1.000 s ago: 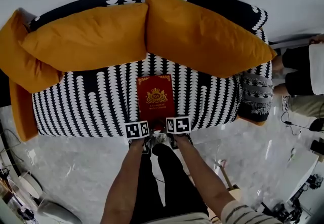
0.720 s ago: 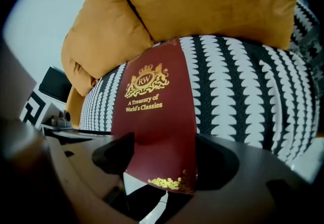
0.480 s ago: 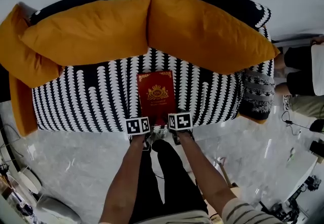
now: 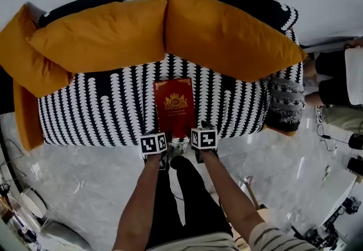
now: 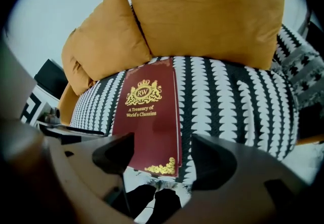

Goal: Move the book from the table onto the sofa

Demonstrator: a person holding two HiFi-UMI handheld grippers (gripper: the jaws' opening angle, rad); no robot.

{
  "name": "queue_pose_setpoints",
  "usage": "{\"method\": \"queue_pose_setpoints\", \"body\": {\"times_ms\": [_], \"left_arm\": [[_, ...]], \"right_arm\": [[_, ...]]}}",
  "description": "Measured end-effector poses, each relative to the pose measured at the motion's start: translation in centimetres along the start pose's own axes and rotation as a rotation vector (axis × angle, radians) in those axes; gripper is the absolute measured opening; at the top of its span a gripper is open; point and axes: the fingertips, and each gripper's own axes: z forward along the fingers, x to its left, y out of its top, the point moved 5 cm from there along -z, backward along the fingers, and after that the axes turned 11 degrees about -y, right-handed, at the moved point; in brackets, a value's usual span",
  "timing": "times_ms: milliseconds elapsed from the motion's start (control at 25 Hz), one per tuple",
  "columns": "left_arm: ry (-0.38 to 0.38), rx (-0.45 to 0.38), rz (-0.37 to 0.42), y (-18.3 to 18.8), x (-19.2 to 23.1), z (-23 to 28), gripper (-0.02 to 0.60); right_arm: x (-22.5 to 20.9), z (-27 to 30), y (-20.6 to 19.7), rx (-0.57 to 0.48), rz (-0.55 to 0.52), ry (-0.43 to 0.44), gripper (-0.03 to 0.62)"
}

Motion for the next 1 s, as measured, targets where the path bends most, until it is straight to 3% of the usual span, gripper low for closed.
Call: {"method": "queue_pose_setpoints", "body": {"times_ms": [240,360,400,600,760,880,1000], "left_arm": [[-0.018,-0.049,0.044,-0.4,-2.7,-2.7,0.344],[-0.011,-0.087,0.059,-0.6,-3.6,-4.4,0.282],[-0.005,-0.102,0.065,-0.6,-3.9,-4.9,0.245],[0.004,-0.146,0.099,-1.0,-5.7,-7.3,0.182],[-0.001,-0.182,0.112,-1.7,-7.1,-8.8,0.117],[-0.008,-0.174,0.139,-2.7,-8.9,-10.5,0.067],[-0.016,-0.162,0.16,-3.2,-10.8,-12.1,0.052]], "right_arm": [[1.2,-2.9,-0.2,-0.039,-0.007,0.007,0.36],[2.1,-4.5,-0.4,-0.062,0.001,0.016,0.35],[2.3,-5.2,-0.5,-0.072,0.001,0.014,0.331],[3.1,-8.1,-1.0,-0.104,0.04,0.035,0.256],[4.0,-10.3,-1.7,-0.122,0.012,0.037,0.175],[4.6,-12.7,-2.4,-0.125,0.007,0.035,0.089],[5.1,-15.4,-2.6,-0.139,-0.006,0.045,0.051]]}}
